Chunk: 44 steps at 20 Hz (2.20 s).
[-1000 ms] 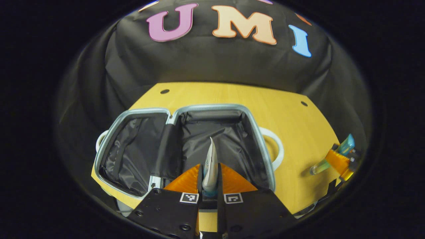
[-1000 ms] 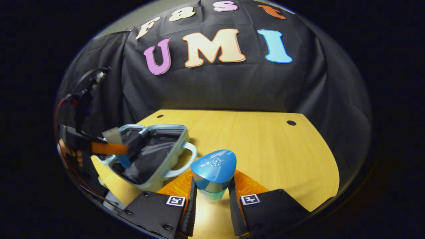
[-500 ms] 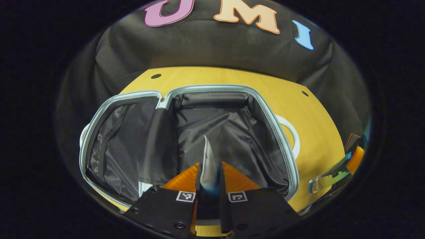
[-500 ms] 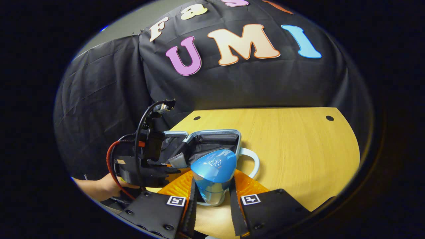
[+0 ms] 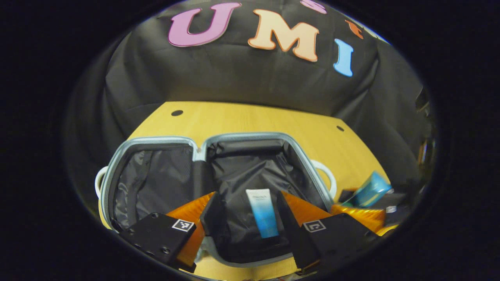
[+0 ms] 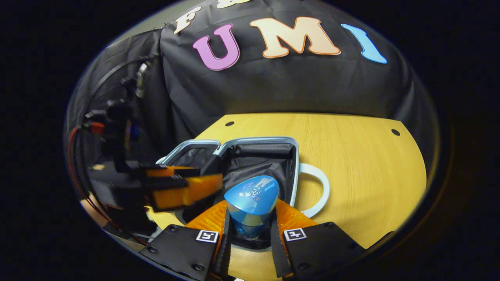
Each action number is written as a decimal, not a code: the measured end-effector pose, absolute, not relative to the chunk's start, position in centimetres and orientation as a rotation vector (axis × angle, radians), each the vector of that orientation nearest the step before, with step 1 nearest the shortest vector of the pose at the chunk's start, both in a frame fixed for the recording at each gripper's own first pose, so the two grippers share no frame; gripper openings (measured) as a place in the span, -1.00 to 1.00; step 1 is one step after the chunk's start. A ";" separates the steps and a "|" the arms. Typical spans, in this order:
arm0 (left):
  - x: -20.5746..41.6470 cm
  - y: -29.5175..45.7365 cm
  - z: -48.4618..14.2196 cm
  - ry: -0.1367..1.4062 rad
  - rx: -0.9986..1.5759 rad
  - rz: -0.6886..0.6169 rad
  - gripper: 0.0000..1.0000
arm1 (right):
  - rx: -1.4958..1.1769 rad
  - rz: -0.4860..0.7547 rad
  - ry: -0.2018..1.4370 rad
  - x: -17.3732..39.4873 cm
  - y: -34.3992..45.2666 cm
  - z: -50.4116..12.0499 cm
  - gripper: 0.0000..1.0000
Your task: First open the suitcase, pack the skin care products into it, and then close the suitcase.
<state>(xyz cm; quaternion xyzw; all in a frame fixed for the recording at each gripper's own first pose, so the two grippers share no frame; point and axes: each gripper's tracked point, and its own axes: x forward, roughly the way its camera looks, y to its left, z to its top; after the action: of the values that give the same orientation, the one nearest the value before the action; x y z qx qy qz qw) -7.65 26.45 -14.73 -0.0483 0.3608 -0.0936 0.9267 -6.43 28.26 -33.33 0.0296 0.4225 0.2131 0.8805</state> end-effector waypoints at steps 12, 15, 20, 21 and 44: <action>-6.7 43.8 -11.1 0.647 -0.169 0.046 0.75 | 0.037 0.306 0.923 -4.2 31.2 -37.9 -0.03; -6.9 49.4 -11.2 0.642 -0.173 0.131 0.74 | 0.036 0.292 0.883 -2.3 32.1 -37.1 0.17; -7.3 58.7 -12.1 0.653 -0.189 0.272 0.74 | 0.023 0.287 0.831 -0.4 33.7 -35.9 0.77; -7.4 60.1 -12.6 0.665 -0.200 0.294 0.73 | 0.019 0.284 0.811 -0.1 33.9 -35.2 0.94; -7.0 61.6 -18.1 0.911 -0.119 0.201 -0.99 | -0.072 0.295 0.582 2.5 32.4 -27.1 0.96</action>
<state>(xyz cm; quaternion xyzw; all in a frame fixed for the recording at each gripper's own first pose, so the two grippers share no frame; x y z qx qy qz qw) -7.00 61.63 -18.09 -0.0573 0.4390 0.0971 0.8914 2.55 32.36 -27.06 -0.0353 0.2860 0.1447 0.9466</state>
